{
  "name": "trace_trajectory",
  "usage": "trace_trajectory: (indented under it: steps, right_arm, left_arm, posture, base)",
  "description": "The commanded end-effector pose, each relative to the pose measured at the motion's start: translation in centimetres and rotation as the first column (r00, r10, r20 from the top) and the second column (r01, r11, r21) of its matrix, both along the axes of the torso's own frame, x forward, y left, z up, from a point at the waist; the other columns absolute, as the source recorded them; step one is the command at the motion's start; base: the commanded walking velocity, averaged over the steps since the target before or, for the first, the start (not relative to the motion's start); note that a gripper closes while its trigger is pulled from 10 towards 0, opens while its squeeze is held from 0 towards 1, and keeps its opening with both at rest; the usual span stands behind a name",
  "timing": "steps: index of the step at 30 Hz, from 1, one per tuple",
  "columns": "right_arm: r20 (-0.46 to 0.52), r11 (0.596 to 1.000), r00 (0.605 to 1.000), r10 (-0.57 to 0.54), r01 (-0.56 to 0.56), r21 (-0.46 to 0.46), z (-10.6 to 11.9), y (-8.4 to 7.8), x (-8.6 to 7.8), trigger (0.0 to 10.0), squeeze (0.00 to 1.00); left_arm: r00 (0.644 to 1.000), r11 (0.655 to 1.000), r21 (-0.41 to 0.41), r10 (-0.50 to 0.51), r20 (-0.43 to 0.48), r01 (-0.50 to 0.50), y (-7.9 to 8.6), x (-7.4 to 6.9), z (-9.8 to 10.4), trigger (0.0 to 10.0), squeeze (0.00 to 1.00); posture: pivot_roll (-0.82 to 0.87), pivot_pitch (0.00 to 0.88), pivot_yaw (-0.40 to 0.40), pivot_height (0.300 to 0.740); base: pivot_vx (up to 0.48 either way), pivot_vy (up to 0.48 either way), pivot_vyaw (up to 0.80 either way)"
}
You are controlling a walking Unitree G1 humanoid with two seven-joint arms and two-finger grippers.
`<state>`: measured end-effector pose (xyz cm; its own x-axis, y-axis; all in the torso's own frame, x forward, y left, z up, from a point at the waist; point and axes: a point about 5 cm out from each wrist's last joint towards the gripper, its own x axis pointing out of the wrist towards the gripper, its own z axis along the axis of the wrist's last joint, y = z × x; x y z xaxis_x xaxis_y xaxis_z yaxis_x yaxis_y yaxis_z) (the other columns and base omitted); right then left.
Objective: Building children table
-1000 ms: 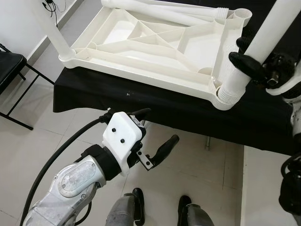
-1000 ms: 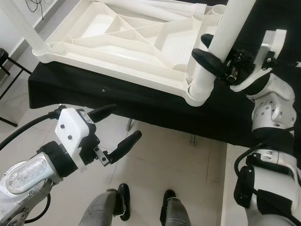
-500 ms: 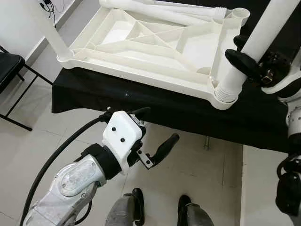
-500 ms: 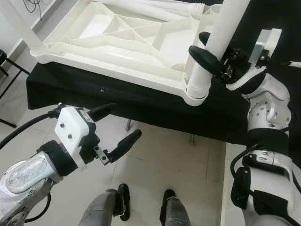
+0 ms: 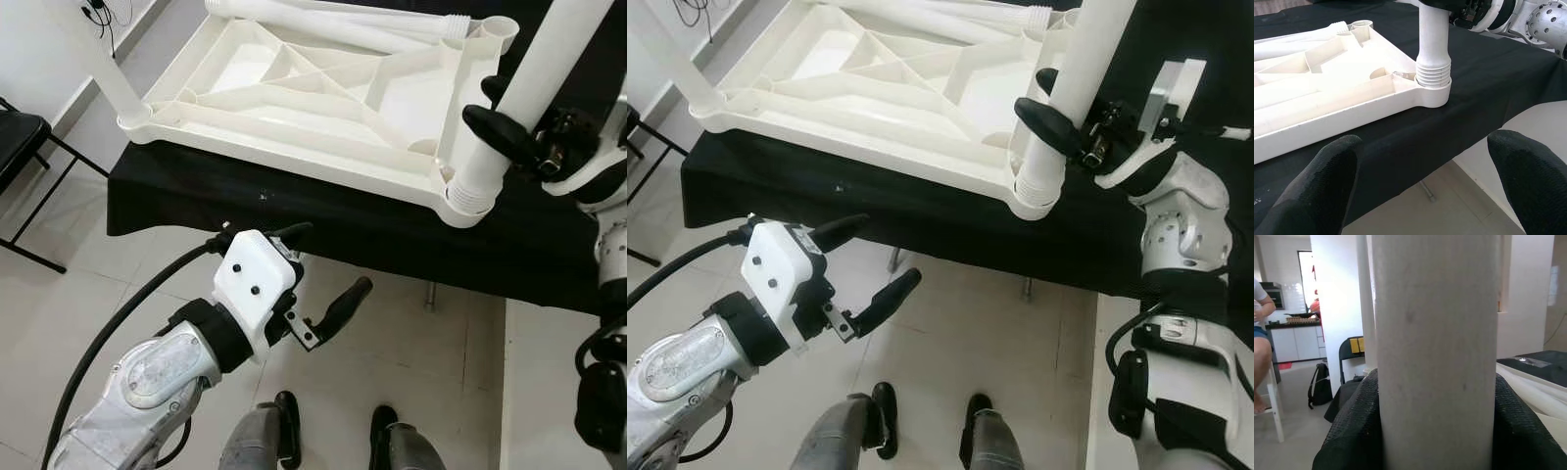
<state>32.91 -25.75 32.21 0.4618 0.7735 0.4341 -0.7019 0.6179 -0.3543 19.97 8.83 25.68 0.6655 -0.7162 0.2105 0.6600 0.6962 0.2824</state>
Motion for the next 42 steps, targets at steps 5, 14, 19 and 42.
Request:
trace_trajectory:
  steps: [5, 14, 19, 42]
  right_arm:
    - [-0.044, 0.996, 0.995, -0.089, 0.089, 0.004, -1.6, -0.1, 0.1, 10.0, 0.00]
    - [-0.045, 0.992, 0.991, -0.123, 0.124, 0.018, -2.1, -0.4, -0.5, 10.0, 0.00]
    - [-0.061, 0.984, 0.983, -0.172, 0.174, 0.041, -2.5, -0.8, -0.5, 10.0, 0.00]
    - [-0.085, 0.943, 0.944, -0.320, 0.326, 0.066, -3.7, 1.0, -1.0, 10.0, 0.00]
  left_arm:
    - [1.000, 1.000, 0.010, -0.008, -0.013, 0.008, -0.1, -0.1, -0.3, 10.0, 0.00]
    - [1.000, 1.000, 0.008, -0.009, -0.008, 0.009, -0.1, 0.1, -0.3, 10.0, 0.00]
    - [1.000, 1.000, 0.008, -0.010, -0.005, 0.010, -0.2, 0.2, -0.3, 10.0, 0.00]
    - [1.000, 1.000, 0.006, -0.018, 0.008, 0.018, -0.3, 0.5, -0.4, 10.0, 0.00]
  posture:
    - [0.19, 0.381, 0.084, 0.740]
    - [0.18, 0.375, 0.082, 0.740]
    - [0.18, 0.370, 0.081, 0.740]
    - [0.15, 0.342, 0.069, 0.740]
  base:
    - [0.000, 0.000, 0.00]
    - [0.000, 0.000, 0.00]
    - [0.000, 0.000, 0.00]
    - [0.000, 0.000, 0.00]
